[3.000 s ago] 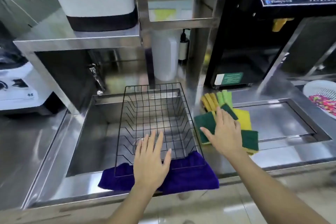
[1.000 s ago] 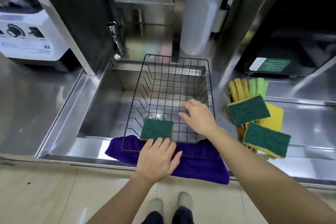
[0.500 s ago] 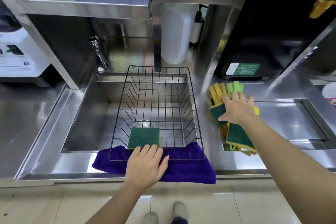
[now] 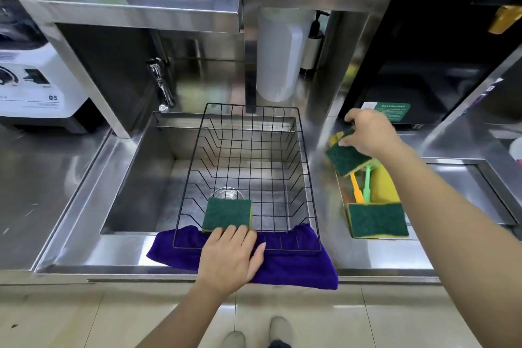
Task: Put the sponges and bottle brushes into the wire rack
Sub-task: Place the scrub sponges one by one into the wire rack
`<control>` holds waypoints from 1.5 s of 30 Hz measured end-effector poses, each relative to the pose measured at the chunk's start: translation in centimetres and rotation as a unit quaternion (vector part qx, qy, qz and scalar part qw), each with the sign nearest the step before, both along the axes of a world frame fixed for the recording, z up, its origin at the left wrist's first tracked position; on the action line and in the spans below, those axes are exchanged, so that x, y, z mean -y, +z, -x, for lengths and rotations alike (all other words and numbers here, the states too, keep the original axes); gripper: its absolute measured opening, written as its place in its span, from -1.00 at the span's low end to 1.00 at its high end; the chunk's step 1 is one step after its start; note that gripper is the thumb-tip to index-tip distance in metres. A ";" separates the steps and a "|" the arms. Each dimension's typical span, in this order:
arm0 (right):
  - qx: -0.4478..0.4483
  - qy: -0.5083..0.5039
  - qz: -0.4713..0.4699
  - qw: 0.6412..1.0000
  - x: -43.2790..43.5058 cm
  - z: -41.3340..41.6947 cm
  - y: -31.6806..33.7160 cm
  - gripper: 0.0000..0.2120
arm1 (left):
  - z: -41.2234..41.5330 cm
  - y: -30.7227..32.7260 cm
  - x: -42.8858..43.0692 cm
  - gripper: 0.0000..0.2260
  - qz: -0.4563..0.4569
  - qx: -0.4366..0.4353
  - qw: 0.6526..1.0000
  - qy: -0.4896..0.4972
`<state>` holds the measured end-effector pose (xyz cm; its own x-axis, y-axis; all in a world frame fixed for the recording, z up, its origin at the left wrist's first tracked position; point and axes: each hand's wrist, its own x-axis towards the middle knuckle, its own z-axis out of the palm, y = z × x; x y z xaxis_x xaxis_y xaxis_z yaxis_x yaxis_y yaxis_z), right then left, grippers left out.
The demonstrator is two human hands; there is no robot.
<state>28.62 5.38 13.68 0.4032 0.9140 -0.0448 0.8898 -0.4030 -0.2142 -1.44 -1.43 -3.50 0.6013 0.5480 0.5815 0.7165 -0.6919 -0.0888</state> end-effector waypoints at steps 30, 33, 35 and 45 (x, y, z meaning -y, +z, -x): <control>-0.498 -0.097 0.030 0.861 -5.5 14.6 -13.3 -0.70 | 0.1 0.2 0.3 -0.63 0.039 0.010 0.999 -0.011; -0.507 -0.066 0.046 0.858 -5.2 14.0 -13.2 -0.69 | 0.0 0.2 0.3 -0.63 0.040 0.012 0.999 -0.009; -0.490 -0.050 0.045 0.869 -4.9 14.1 -13.0 -0.69 | 0.0 0.2 0.3 -0.63 0.037 0.013 0.999 -0.005; -0.334 0.091 0.141 0.927 -3.2 13.5 -11.4 -0.58 | 0.0 0.1 0.2 -0.64 0.027 0.017 0.999 -0.004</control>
<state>15.15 8.57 2.25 0.0390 0.8779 -0.4772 0.6558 -0.3828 -0.6506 -1.41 -1.58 -3.44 0.5867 0.5735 0.5717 0.7124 -0.7012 -0.0276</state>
